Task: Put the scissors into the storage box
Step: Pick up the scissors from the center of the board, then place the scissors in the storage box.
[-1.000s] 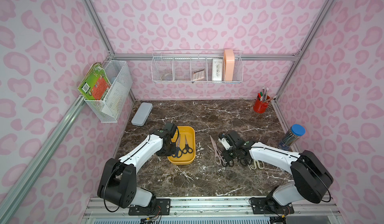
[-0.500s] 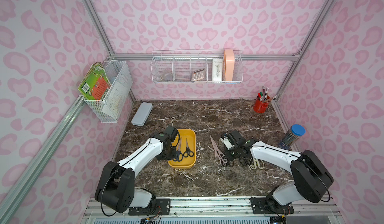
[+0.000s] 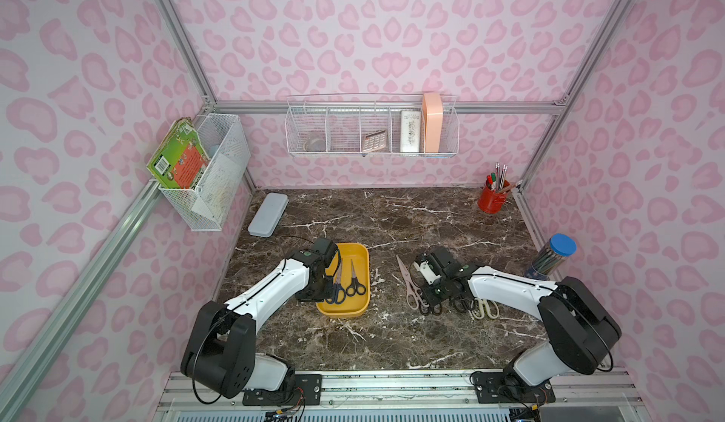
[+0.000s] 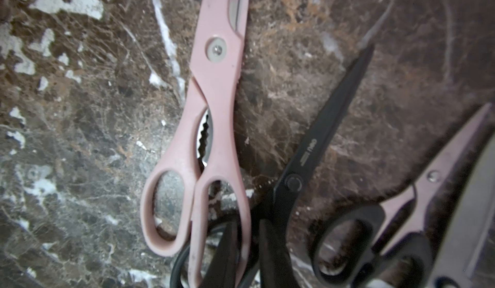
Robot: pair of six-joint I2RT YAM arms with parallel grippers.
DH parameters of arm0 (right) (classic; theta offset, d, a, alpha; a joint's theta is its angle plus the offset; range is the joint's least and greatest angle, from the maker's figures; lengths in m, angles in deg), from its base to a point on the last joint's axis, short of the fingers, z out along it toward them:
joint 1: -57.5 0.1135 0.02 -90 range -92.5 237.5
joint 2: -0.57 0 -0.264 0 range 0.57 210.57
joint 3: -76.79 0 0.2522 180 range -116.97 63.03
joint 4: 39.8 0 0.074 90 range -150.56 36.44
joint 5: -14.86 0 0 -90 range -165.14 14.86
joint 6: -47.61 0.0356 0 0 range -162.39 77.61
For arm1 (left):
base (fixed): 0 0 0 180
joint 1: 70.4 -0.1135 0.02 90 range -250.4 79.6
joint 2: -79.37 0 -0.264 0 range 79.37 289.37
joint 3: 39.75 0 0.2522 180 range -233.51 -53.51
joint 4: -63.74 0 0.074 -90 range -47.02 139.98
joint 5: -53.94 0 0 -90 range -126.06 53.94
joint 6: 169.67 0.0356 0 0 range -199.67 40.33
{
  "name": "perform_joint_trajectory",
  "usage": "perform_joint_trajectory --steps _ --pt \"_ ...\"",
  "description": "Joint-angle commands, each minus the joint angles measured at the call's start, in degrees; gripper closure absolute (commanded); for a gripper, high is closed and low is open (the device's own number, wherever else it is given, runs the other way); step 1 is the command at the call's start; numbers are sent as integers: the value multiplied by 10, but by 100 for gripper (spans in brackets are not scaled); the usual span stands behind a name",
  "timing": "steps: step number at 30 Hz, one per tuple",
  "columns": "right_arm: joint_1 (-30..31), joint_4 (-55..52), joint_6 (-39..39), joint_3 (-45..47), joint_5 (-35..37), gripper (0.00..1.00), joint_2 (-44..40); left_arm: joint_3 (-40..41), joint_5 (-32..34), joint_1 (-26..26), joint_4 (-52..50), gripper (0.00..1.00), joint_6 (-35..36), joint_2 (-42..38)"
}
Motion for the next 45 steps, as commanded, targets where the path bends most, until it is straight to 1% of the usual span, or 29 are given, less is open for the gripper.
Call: perform_joint_trajectory --steps 1,4,7,13,19,22,24,27,32,37,42,45 --pt "0 -5 5 5 11 82 5 7 -8 2 10 100 1 8" --pt "0 -10 8 0 13 90 6 7 -5 1 8 100 2 6" --pt "1 -16 10 -6 16 90 -4 6 -4 2 6 100 1 3" --pt "1 -57 11 -36 24 95 -22 6 -2 3 4 100 0 -2" --pt "0 -78 13 -56 7 99 -49 6 -3 4 5 100 -1 -1" --pt "1 -77 21 -75 -21 100 -61 7 -5 4 7 100 1 -5" --pt "12 -62 33 -87 -40 100 -69 7 2 4 5 100 4 -3" --pt "39 -35 58 -106 -45 100 -73 7 5 5 6 100 7 1" --pt "84 21 131 -126 -68 100 -62 1 1 5 14 100 7 8" --pt "95 100 204 -119 -122 100 -26 -11 1 14 17 100 2 22" --pt "111 144 239 -113 -118 100 -4 -28 9 35 17 100 -3 31" --pt "116 146 248 -119 -120 100 9 -42 4 46 14 100 -7 42"
